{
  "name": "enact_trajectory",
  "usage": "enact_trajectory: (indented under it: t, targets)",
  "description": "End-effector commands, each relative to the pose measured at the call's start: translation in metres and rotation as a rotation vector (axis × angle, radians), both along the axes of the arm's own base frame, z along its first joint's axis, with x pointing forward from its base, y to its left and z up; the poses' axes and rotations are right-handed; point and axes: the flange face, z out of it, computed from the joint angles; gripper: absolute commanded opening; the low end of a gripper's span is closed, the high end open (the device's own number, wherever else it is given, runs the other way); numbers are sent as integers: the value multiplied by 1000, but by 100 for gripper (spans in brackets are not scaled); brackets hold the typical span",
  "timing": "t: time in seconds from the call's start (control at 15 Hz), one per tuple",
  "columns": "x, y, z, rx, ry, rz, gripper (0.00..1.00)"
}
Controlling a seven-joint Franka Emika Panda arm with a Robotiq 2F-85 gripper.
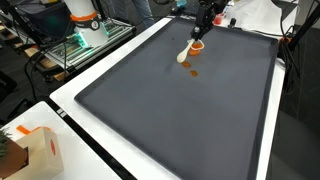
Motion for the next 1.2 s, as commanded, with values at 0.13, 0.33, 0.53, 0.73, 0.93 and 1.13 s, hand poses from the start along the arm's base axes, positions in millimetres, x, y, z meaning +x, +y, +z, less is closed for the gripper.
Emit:
enact_trajectory:
  t: [0.13,0.33,0.53,0.73,0.93,1.13]
  targets:
    - [10,-2,-14,-25,6,15,3]
    - [13,-4,-20,-12,20,30,3]
    - [15,-5,-25,-14,24,39,3]
    - [17,-8,-29,-16,31,53,3]
    - [20,-11,-30,3,43,76,3]
    - [23,-15,-28,38,50,85,3]
